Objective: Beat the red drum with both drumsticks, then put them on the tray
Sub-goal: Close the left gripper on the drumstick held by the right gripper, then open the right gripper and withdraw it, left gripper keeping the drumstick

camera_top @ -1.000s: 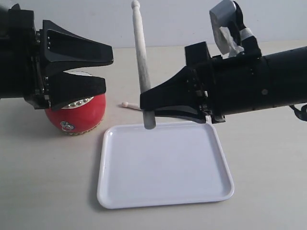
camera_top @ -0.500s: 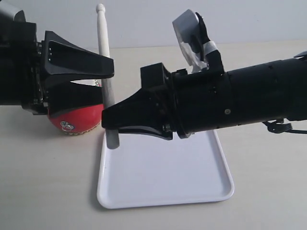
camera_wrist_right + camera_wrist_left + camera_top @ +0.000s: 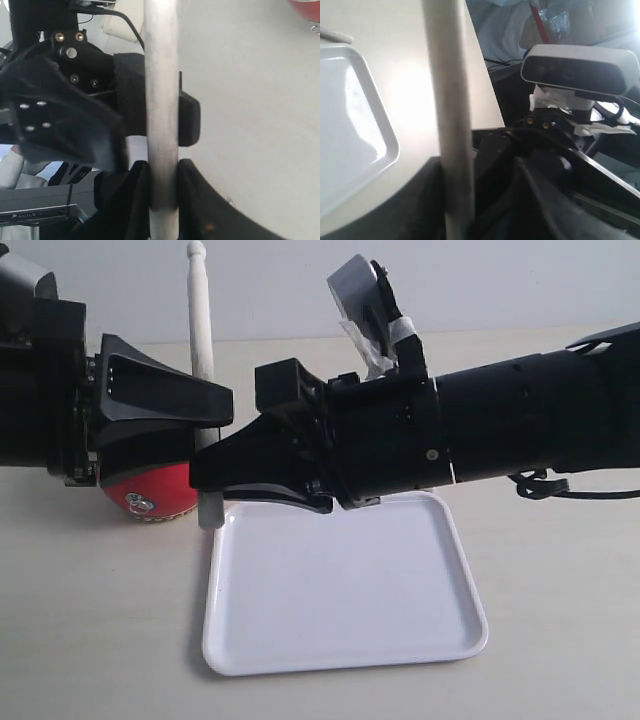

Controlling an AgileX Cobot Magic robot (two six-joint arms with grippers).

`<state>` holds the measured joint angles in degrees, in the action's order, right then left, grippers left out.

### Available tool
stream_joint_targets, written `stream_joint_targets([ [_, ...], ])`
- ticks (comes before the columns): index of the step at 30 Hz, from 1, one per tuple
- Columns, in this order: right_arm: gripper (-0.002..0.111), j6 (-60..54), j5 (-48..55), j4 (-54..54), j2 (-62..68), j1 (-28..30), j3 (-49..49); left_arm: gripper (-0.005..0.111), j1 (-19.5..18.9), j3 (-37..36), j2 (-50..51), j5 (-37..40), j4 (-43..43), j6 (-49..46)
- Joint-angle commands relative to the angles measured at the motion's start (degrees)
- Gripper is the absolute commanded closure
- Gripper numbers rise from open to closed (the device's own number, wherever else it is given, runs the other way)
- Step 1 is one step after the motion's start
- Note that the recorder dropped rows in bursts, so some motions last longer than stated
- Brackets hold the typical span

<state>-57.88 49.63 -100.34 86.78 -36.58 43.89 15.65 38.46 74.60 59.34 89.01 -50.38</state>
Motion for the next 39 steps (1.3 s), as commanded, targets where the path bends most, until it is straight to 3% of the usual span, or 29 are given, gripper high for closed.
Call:
stream_joint_targets([
  [1,0.108,-0.3,-0.1,0.4,0.1,-0.1,0.3,0.093,0.5,0.0,0.1,-0.1,2.9,0.1],
  [3,0.108,-0.2,-0.1,0.4,0.1,-0.1,0.3,0.107,0.5,0.0,0.1,-0.7,2.9,0.1],
  [11,0.106,0.4,1.4,0.4,0.1,-0.1,0.3,0.107,0.5,0.0,0.1,-1.5,2.9,-0.7],
  [14,0.094,-1.2,3.4,0.4,0.1,-0.1,0.3,0.107,0.5,0.0,0.1,-1.5,2.9,-1.5],
  [17,0.071,-1.2,3.3,0.4,0.1,-0.1,0.3,0.107,0.5,0.2,0.1,-1.3,2.0,-2.1],
  [20,0.052,-1.2,2.6,0.4,0.0,-0.1,0.3,0.107,-0.1,1.6,0.1,-1.3,-4.4,-1.7],
  [22,0.046,-1.2,2.6,0.4,-0.2,-0.1,0.3,0.107,-1.2,3.0,-0.2,-1.2,-8.9,0.4],
  [25,0.045,-1.2,2.0,1.0,-0.8,1.0,0.5,0.107,-4.3,5.3,-1.5,-1.2,-15.8,3.4],
  [29,0.046,0.9,-0.4,9.3,-1.8,5.9,0.5,0.107,-9.7,8.1,-5.0,-1.2,-27.8,10.5],
  [33,0.053,7.9,-2.4,21.8,-1.4,13.7,2.8,0.107,-15.2,8.7,-9.7,1.4,-40.4,18.2],
  [36,0.054,16.1,-1.9,36.0,0.5,17.8,9.1,0.107,-16.4,8.7,-13.5,1.9,-46.1,23.3],
  [39,0.054,24.9,0.3,52.8,4.7,18.4,18.6,0.107,-16.4,8.7,-16.9,2.8,-50.1,25.5],
])
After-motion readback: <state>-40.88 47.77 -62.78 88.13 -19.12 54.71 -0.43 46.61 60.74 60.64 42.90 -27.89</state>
